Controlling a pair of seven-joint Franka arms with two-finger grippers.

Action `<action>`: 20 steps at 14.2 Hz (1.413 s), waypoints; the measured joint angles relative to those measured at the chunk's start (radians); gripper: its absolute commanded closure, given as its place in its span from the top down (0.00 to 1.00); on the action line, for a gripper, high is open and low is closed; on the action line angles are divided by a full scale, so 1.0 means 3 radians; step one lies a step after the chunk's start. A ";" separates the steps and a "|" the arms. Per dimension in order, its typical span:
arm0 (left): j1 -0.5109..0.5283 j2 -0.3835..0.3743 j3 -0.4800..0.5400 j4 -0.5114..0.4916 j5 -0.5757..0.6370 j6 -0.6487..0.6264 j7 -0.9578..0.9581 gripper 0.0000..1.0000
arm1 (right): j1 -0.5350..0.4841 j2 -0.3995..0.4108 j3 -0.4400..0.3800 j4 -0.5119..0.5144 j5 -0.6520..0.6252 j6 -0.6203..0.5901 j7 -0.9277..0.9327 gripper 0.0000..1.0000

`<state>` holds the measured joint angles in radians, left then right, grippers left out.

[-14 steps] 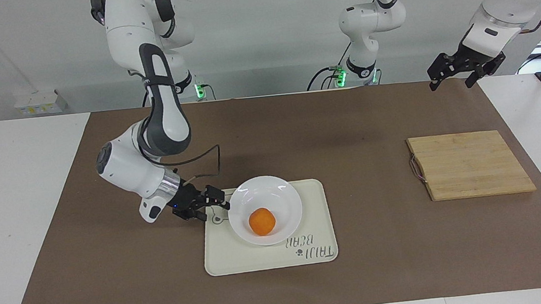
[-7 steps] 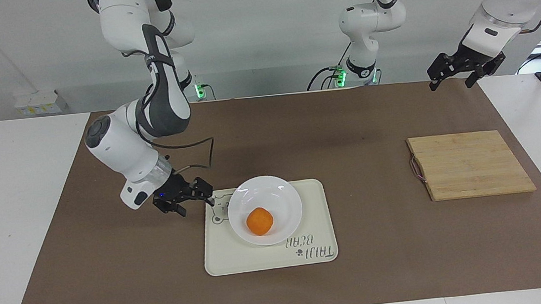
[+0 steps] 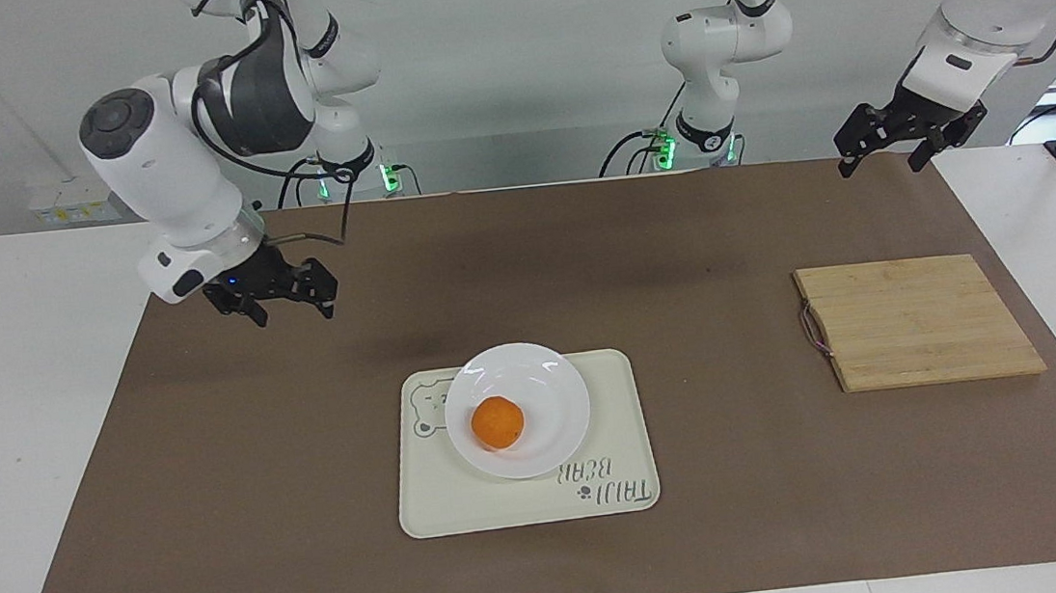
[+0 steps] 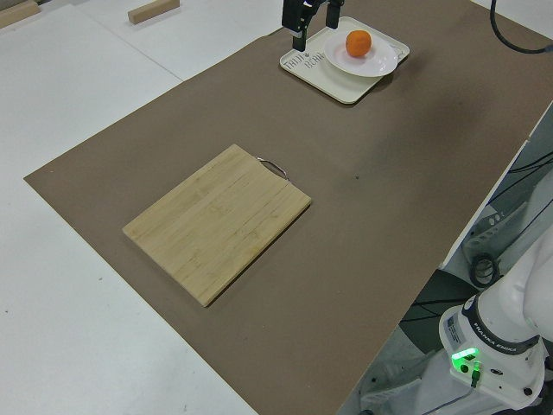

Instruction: Place orange and plate with both arms

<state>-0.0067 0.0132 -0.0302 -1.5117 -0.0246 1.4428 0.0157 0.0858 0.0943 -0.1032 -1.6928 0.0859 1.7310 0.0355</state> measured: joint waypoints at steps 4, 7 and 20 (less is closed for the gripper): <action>0.0000 0.0000 0.0000 0.0000 0.0001 0.0025 0.0000 1.00 | -0.0185 -0.0209 -0.0002 -0.0165 -0.0147 -0.0045 -0.0226 1.00; 0.0000 0.0003 0.0000 0.0000 0.0002 0.0024 0.0000 1.00 | -0.0289 -0.0288 -0.0003 -0.0248 -0.0217 -0.0118 -0.0308 1.00; 0.0000 0.0004 -0.0006 0.0019 0.0065 -0.0083 0.0001 1.00 | -0.0267 -0.0574 0.0058 0.0297 -0.0380 -0.0582 -0.0182 1.00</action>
<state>-0.0068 0.0145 -0.0321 -1.5060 -0.0053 1.4178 0.0159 0.0058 -0.0779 -0.0858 -1.6036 -0.0281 1.5562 -0.0191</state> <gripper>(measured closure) 0.000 0.000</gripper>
